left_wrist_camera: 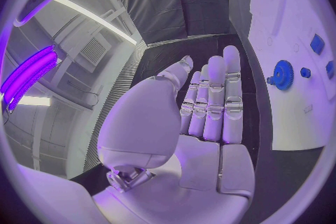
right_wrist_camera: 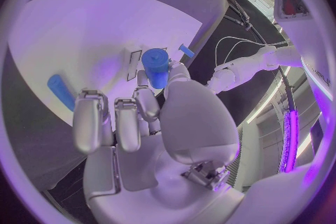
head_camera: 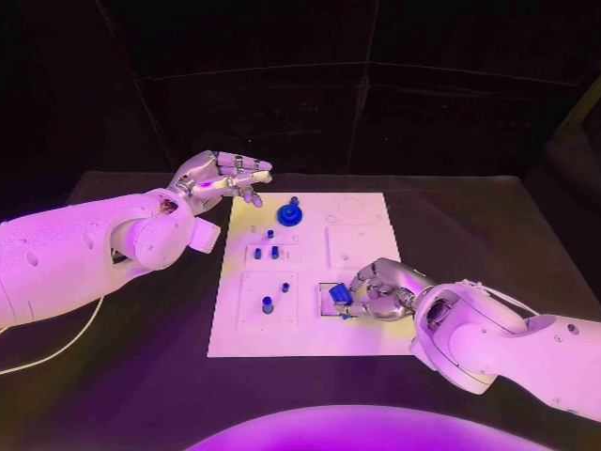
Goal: Assemble the parts on the task board
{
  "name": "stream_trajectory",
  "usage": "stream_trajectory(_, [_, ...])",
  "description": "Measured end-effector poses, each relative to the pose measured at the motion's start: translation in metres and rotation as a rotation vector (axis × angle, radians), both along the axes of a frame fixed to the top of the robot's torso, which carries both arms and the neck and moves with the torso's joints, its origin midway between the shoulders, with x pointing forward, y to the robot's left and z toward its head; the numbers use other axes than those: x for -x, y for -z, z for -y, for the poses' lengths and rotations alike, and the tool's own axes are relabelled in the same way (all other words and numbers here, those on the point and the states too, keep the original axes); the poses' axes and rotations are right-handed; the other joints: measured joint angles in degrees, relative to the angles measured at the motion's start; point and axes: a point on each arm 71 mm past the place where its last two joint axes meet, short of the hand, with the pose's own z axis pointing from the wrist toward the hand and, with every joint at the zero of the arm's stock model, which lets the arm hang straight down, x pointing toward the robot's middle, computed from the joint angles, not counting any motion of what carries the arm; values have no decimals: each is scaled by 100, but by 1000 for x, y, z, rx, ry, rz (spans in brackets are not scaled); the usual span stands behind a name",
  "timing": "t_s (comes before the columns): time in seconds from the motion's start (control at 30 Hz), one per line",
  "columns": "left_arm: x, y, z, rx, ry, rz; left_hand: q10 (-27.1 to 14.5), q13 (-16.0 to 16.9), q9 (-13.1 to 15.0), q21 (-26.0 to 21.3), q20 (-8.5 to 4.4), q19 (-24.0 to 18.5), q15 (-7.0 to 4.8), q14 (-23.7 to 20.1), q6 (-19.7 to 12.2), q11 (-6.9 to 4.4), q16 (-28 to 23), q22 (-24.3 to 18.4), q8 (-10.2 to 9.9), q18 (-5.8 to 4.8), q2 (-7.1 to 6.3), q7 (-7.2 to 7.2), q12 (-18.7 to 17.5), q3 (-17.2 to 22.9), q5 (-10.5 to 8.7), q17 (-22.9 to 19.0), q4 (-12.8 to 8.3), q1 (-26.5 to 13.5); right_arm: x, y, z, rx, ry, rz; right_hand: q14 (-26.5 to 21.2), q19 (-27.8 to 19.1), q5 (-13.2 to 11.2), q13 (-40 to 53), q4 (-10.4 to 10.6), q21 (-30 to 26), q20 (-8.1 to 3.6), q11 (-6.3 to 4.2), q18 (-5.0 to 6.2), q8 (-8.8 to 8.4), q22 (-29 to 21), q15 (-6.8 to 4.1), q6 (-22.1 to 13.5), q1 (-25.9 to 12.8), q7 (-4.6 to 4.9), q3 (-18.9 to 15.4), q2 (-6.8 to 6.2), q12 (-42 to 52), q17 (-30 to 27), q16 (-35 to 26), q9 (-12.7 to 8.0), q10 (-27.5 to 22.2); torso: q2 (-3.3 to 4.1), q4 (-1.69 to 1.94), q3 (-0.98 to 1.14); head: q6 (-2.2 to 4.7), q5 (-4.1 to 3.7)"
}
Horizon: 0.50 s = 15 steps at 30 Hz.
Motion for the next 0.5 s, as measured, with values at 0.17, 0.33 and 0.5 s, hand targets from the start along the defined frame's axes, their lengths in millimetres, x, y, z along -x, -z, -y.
stream_trajectory(0.17, [0, 0, 0, 0, 1, 0, 0, 0, 0, 0, 0, 0, 0, 0, 0, 0, 0, 0, 0, 0, 0, 0, 0, 0, 0, 0, 0, 0, -2, 2, -2, 3, 4, -4, -18, -22, -82, 0, 3, 0, -22, -21, 0, 18, 0, -26, 69, -76, -31, -67, 2, -18, 0, 0, -1, 20, 0, 1, 0, -10, 13])
stream_trajectory(0.33, [0, 0, 1, 0, 1, 0, 0, 0, 0, 0, 0, 0, 0, 0, 0, 0, 0, 0, 0, 0, 0, 0, 0, 0, 0, 0, 0, 0, -3, 3, -5, 9, 8, -7, -12, -6, -312, 55, 6, 0, -39, -61, 0, 88, -1, -55, 171, -197, -73, -164, 62, -27, -1, 0, 3, 61, 0, 1, -1, -17, 37])
stream_trajectory(0.5, [0, 0, 1, 1, 3, 0, 0, 0, 0, 0, 0, 0, 0, 0, 0, 0, 0, 0, 0, 0, 0, 0, 0, 0, 0, 0, 0, 0, -4, 4, -8, 17, 9, -6, -1, -21, -602, 87, 12, 0, -65, -92, 0, 111, -1, -84, 270, -275, -116, -252, 93, -27, -1, 0, 46, 92, 0, 1, -2, -20, 49])
